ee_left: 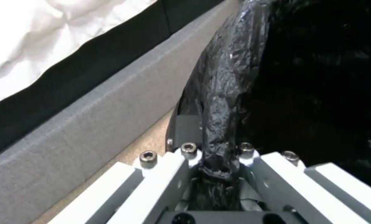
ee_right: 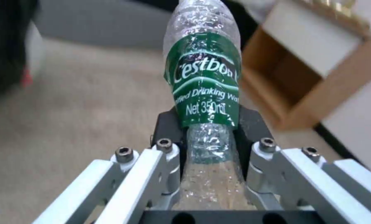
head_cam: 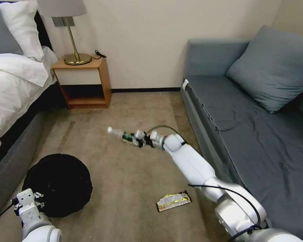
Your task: Pick up the trash bin, then pick up the garbage on the floor and place it into the trash bin.
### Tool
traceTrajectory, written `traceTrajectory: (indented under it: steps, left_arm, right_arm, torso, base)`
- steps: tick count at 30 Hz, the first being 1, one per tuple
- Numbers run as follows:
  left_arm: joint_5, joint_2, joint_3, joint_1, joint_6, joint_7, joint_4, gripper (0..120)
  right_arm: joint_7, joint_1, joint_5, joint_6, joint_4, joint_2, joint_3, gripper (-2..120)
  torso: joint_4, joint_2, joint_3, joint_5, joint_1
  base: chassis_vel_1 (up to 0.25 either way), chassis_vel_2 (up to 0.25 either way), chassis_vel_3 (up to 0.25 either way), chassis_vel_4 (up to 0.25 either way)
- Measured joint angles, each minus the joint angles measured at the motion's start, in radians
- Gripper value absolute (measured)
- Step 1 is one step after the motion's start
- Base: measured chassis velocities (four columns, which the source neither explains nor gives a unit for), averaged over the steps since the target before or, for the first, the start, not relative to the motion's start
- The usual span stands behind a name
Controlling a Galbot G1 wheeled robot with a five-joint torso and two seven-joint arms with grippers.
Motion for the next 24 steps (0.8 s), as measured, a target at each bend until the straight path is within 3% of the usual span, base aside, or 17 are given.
traceTrajectory:
  steps: [3,13,24]
  left_arm:
    - [0.001,0.000,-0.001,-0.005,0.000,-0.001,0.006,1]
    - [0.001,-0.001,0.005,-0.010,0.001,-0.002,0.014,1]
    - [-0.010,-0.011,0.027,0.012,0.005,-0.003,-0.023,1]
  right_arm:
    - [-0.020,-0.047,0.055,-0.048,0.138,-0.011,-0.058,19]
    - [-0.036,-0.154,0.099,-0.125,0.381,-0.004,-0.180,19]
    - [-0.016,-0.231,0.122,-0.151,0.429,0.072,-0.254,19]
  torso:
    - [0.0001,0.000,0.000,0.0001,0.000]
    - [0.0000,0.000,0.000,0.0000,0.000]
    - [0.0000,0.000,0.000,0.0000,0.000]
  base:
    - [0.000,0.000,0.000,0.000]
    - [0.000,0.000,0.000,0.000]
    - [0.000,0.000,0.000,0.000]
